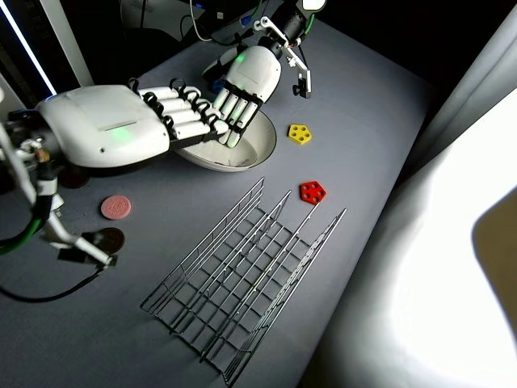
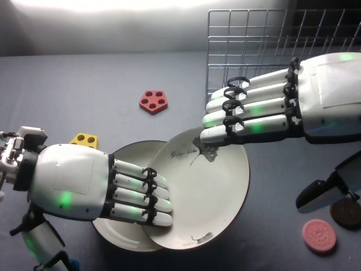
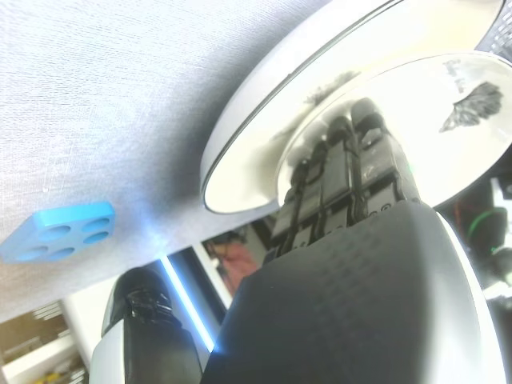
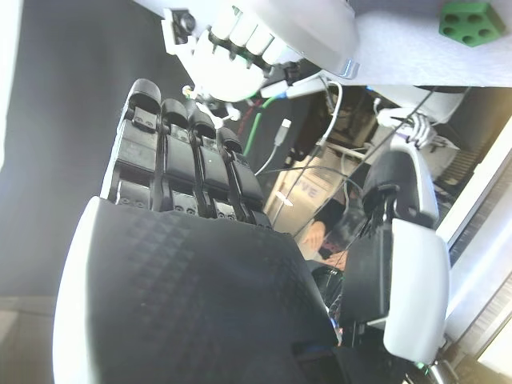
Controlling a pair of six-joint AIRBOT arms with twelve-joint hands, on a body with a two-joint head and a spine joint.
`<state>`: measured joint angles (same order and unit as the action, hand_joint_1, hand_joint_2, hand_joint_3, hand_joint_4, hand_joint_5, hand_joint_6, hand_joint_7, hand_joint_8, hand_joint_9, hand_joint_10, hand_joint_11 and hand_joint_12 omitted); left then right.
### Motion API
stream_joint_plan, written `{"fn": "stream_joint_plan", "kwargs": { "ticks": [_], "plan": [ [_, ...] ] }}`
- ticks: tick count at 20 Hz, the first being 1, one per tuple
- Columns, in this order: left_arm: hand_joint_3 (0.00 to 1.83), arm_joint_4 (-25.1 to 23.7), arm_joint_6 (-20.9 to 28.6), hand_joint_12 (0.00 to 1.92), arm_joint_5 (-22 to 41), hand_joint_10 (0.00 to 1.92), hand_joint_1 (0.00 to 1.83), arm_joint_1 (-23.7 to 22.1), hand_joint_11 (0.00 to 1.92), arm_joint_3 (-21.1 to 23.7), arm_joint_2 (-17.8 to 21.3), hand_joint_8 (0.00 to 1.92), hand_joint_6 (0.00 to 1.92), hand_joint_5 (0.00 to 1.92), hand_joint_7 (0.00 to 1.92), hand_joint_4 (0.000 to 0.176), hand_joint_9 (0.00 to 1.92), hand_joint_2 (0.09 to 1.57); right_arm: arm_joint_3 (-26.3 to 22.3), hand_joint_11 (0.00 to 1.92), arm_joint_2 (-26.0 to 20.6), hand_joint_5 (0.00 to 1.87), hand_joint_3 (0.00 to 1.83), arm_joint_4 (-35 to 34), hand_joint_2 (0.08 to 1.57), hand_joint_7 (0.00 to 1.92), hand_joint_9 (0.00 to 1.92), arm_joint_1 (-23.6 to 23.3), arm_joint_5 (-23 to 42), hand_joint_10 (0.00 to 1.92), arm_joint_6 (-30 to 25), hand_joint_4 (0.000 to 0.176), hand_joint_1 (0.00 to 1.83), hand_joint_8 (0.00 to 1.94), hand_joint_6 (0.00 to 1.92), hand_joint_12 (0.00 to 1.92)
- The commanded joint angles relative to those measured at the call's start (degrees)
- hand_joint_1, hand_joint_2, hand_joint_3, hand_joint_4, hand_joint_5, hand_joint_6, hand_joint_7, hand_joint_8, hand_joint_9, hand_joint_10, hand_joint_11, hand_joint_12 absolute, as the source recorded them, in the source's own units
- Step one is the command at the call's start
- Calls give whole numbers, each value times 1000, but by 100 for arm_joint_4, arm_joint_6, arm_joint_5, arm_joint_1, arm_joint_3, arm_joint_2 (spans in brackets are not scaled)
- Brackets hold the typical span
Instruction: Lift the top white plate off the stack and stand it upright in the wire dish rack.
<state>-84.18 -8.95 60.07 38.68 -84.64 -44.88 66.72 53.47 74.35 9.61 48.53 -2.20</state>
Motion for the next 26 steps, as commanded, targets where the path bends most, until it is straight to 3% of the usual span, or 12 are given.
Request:
{"fn": "stream_joint_plan", "kwargs": {
  "ticks": [1, 2, 6, 10, 26],
  "plan": [
    [0, -217, -23, 254, 64, 12, 96, -26, 24, 40, -114, 9, 7, 113, 113, 0, 108, 895, -38, 49, -49, 0, 19, -425, 1086, 0, 0, -1, 230, 0, 78, 0, 720, 0, 0, 1],
    [0, -218, -23, 265, 63, 6, 79, -26, 32, 39, -115, 3, 3, 129, 126, 0, 123, 889, -77, 36, -27, 0, 15, -369, 1096, 0, 0, -1, 186, 0, 90, 0, 855, 0, 0, 1],
    [0, -216, -23, 272, 58, 2, 110, -26, 25, 42, -115, 2, 3, 115, 108, 0, 105, 891, -204, 62, 69, 0, 0, -238, 1076, 0, 0, 70, 56, 0, 248, 0, 1010, 0, 0, 13],
    [0, -217, -21, 289, 55, 7, 138, -25, 26, 48, -120, 6, 5, 115, 113, 0, 99, 892, -203, 136, 215, 33, 0, -238, 1019, 0, 43, 161, -120, 10, 274, 0, 1084, 0, 9, 47],
    [1, -211, -22, 286, 88, 4, 120, -16, 0, -24, -138, 2, 1, 87, 92, 0, 87, 904, 148, 198, 758, 212, 0, -404, 1055, 180, 164, 547, -426, 4, 380, 0, 1275, 3, 4, 137]
  ]
}}
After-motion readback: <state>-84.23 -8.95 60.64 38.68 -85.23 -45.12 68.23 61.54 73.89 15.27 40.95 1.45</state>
